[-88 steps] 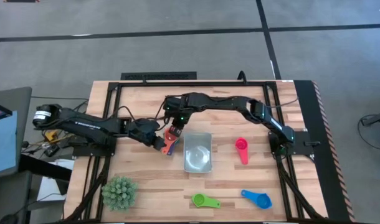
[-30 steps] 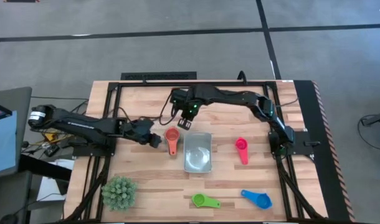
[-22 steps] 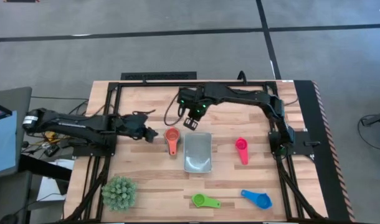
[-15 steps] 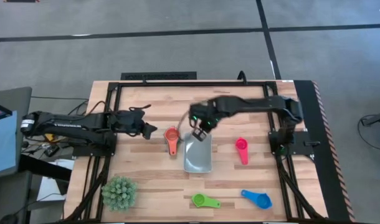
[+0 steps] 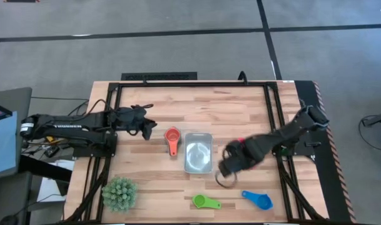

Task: Nest measuring cups in basket
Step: Stack the blue measuring cup on top of the orange measuring cup

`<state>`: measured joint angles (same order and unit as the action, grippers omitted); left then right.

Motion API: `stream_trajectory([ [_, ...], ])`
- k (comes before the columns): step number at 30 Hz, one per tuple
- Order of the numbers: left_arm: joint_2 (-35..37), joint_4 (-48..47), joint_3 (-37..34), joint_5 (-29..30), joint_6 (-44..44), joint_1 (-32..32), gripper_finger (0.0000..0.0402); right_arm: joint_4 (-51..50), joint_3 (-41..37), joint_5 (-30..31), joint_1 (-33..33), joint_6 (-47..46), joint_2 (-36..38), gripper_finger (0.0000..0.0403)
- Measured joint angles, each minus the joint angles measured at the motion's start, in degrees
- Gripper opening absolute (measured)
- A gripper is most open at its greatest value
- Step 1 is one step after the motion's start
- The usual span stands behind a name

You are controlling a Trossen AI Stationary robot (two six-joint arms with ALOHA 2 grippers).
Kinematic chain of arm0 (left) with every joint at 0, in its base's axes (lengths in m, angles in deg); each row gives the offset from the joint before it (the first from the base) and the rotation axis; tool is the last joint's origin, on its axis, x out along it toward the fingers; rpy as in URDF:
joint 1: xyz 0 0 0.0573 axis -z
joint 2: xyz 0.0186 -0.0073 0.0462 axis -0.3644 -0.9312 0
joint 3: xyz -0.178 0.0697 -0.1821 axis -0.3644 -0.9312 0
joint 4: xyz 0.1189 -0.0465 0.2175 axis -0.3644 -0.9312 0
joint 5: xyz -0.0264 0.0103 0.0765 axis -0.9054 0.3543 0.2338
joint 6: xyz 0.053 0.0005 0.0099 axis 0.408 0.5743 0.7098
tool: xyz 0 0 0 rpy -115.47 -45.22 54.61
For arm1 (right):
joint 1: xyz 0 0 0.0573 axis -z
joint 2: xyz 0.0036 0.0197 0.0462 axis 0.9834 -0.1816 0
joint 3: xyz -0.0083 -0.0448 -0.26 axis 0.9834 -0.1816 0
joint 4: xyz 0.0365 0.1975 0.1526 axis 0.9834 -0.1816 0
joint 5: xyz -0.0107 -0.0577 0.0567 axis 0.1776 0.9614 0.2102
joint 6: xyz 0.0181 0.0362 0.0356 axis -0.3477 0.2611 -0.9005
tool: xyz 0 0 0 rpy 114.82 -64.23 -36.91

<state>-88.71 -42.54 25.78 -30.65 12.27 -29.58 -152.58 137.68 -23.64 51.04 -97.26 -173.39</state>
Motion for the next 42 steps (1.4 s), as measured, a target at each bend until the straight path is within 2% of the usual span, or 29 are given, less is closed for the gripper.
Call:
stream_trajectory([
  [3,0.0,0.0,0.0,-1.7,-1.0,-0.7,0.0076,-3.1,-0.1,-0.9,-5.5,-3.9,-0.8,0.008],
  [8,0.0,0.0,0.0,-3.2,-3.8,-0.6,0.0076,-4.6,-1.4,0.1,-12.0,-0.5,-0.7,0.0133],
  [11,0.0,0.4,0.0,-2.7,-4.0,-0.6,0.0076,-4.1,-4.2,-3.8,-15.0,-2.9,-0.6,0.0162],
  [13,0.0,1.7,0.0,-2.6,-4.2,-0.6,0.0076,-0.5,-6.7,-8.0,-17.1,-4.8,-0.5,0.0175],
  [15,0.0,3.1,0.0,-2.6,-4.6,-0.6,0.0076,7.2,-9.7,-9.2,-19.8,-7.6,0.5,0.0179],
  [19,0.0,6.4,0.0,-0.3,-4.8,-0.6,0.0076,18.1,-15.8,-8.3,-25.1,-16.6,2.8,0.0175],
  [25,0.0,9.9,0.0,1.8,-6.4,-0.6,0.0076,18.8,-20.0,-10.2,-31.3,-25.5,3.8,0.0155],
  [34,0.0,9.8,0.0,1.4,-11.0,0.0,0.0076,27.0,-27.1,-9.7,-34.6,-24.6,3.7,0.0122],
  [37,0.0,9.7,0.0,1.4,-11.7,0.7,0.0076,31.8,-28.9,-9.0,-34.3,-22.6,3.9,0.0119],
  [42,0.0,9.6,0.0,1.5,-12.0,2.3,0.0076,33.0,-29.0,-7.5,-34.0,-20.8,3.9,0.0123],
])
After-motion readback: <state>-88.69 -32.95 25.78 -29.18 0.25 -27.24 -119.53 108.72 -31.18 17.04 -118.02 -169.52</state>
